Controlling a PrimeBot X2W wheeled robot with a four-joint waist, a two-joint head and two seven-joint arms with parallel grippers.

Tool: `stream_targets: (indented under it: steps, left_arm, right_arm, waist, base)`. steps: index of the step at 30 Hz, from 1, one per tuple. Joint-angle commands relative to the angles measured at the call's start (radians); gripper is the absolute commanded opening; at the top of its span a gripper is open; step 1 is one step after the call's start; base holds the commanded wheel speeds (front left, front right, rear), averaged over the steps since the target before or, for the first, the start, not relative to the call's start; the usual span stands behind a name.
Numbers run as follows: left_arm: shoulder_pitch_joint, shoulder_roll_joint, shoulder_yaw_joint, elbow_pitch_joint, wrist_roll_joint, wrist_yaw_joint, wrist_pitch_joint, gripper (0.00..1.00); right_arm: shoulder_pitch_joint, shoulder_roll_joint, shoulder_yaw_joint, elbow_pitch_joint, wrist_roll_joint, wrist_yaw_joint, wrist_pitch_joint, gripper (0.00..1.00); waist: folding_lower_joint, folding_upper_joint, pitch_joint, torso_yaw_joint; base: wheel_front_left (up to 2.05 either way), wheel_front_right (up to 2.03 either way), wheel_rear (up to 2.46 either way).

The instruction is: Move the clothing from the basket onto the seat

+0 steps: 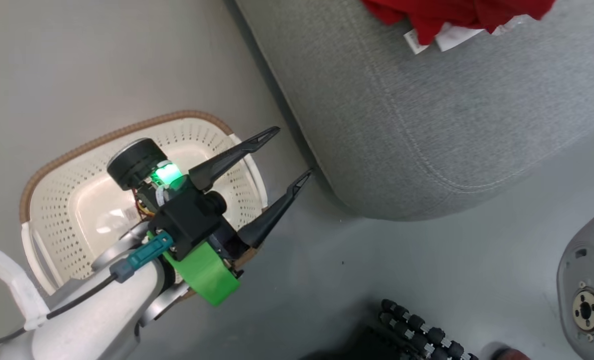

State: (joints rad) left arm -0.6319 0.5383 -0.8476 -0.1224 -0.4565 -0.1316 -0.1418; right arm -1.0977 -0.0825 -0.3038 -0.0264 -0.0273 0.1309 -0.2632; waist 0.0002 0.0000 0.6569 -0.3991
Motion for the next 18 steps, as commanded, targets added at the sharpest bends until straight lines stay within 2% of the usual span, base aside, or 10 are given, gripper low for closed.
stream_targets:
  steps: [1,7,11,18]
  left_arm:
    - [-0.021,0.017,0.005,-0.005,-0.008,0.002,-0.004,1.00]
    - [-0.024,0.051,-0.006,-0.019,-0.011,0.002,-0.019,1.00]
    - [-0.014,0.059,-0.015,-0.020,-0.012,0.002,-0.027,1.00]
    - [0.002,0.056,-0.039,-0.015,-0.016,0.002,-0.042,1.00]
  right_arm:
    - [-0.006,-0.014,-0.020,0.018,-0.017,0.000,-0.002,0.00]
    - [0.044,-0.044,-0.126,0.086,-0.087,0.000,-0.002,0.00]
    - [0.092,-0.034,-0.193,0.171,-0.131,0.000,-0.002,0.00]
    - [0.174,-0.002,-0.200,0.317,-0.164,0.000,-0.003,0.00]
  waist:
    - [-0.0002,0.0000,0.089,0.061]
    - [-0.0002,0.0000,0.133,0.082]
    - [-0.0002,0.0000,0.143,0.090]
    - [-0.0002,0.0000,0.139,0.090]
  base:
    - [0.00,0.00,0.00]
    - [0.00,0.00,0.00]
    - [0.00,0.00,0.00]
    - [0.00,0.00,0.00]
